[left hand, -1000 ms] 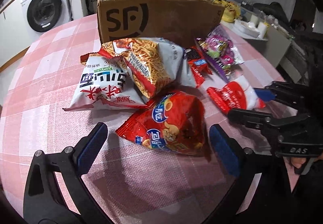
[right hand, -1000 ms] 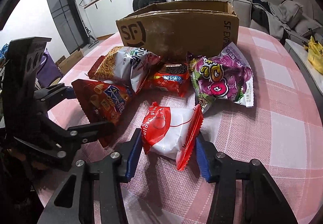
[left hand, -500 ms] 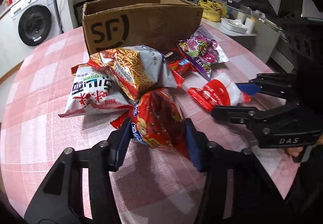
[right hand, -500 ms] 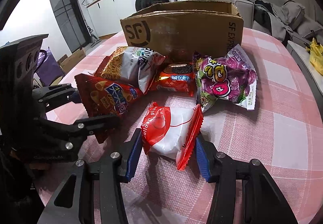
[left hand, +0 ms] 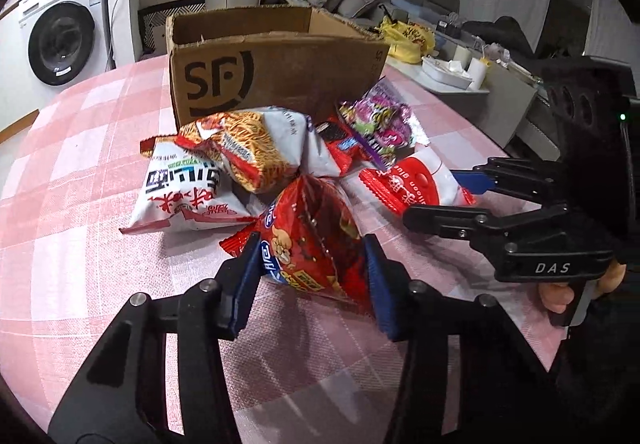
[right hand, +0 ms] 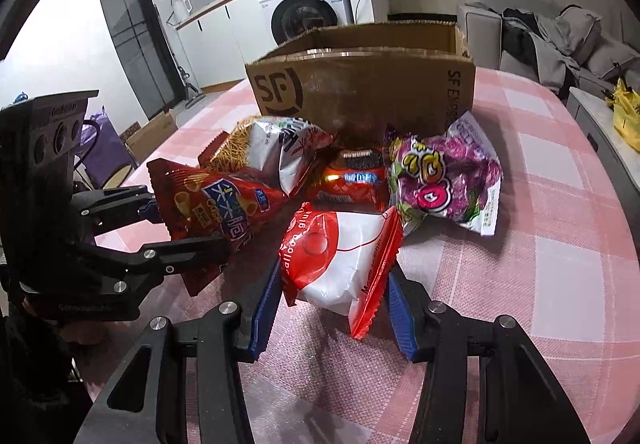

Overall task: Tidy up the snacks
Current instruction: 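Lift both packs and carry them over the SF box with both tools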

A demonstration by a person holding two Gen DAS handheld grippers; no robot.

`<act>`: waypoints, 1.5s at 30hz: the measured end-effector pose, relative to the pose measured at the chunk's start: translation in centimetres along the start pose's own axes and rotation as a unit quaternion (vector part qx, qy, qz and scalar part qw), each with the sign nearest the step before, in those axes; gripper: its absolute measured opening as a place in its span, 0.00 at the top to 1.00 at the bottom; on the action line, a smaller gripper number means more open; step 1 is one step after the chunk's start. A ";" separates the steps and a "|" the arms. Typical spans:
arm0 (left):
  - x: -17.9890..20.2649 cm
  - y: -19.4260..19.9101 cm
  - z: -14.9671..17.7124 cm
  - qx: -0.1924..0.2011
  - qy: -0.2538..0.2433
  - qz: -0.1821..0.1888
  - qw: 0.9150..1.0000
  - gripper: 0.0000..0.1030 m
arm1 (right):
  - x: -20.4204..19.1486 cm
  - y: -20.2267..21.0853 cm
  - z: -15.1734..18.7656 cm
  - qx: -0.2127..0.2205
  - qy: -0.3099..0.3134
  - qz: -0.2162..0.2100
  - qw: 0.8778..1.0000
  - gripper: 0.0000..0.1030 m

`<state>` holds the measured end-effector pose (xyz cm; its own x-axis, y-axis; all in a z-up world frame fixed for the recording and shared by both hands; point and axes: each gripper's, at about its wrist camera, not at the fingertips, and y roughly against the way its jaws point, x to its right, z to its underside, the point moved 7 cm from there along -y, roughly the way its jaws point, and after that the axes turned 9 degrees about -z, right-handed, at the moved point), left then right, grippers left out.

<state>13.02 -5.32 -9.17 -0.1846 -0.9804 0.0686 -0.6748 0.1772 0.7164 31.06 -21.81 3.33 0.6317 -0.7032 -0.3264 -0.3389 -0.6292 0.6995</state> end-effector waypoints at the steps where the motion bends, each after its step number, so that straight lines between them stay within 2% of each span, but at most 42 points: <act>1: 0.1 0.3 0.0 0.002 -0.001 0.004 1.000 0.56 | -0.1 0.2 -0.3 0.004 0.000 -0.002 1.000 0.51; 7: 0.2 2.0 -0.3 0.018 -0.006 0.014 1.000 0.61 | -0.5 1.8 -1.1 0.026 0.005 -0.006 1.000 0.51; 12: 0.0 2.2 0.1 0.008 -0.007 0.009 1.000 0.61 | -0.6 2.0 -1.0 0.024 0.005 -0.004 1.000 0.51; 21: 0.0 3.9 -0.6 0.035 -0.003 0.028 0.999 0.62 | -0.5 3.4 -1.4 0.045 0.002 -0.004 0.999 0.51; 27: -0.2 5.7 -1.4 0.069 0.004 0.042 0.997 0.63 | -0.6 4.1 -1.9 0.065 0.000 -0.012 0.998 0.52; 35: -0.8 7.5 -2.9 0.092 0.020 0.033 0.995 0.63 | -0.9 5.2 -3.1 0.083 0.006 -0.007 0.996 0.52; 45: -1.4 9.4 -6.6 0.126 0.026 0.026 0.991 0.63 | -0.5 6.3 -6.2 0.101 0.012 0.009 0.995 0.52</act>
<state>11.68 -2.82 2.01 -0.1906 -0.9714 0.1414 -0.8238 0.2366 0.5152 32.92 -23.33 11.86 0.6397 -0.7086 -0.2976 -0.4822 -0.6716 0.5625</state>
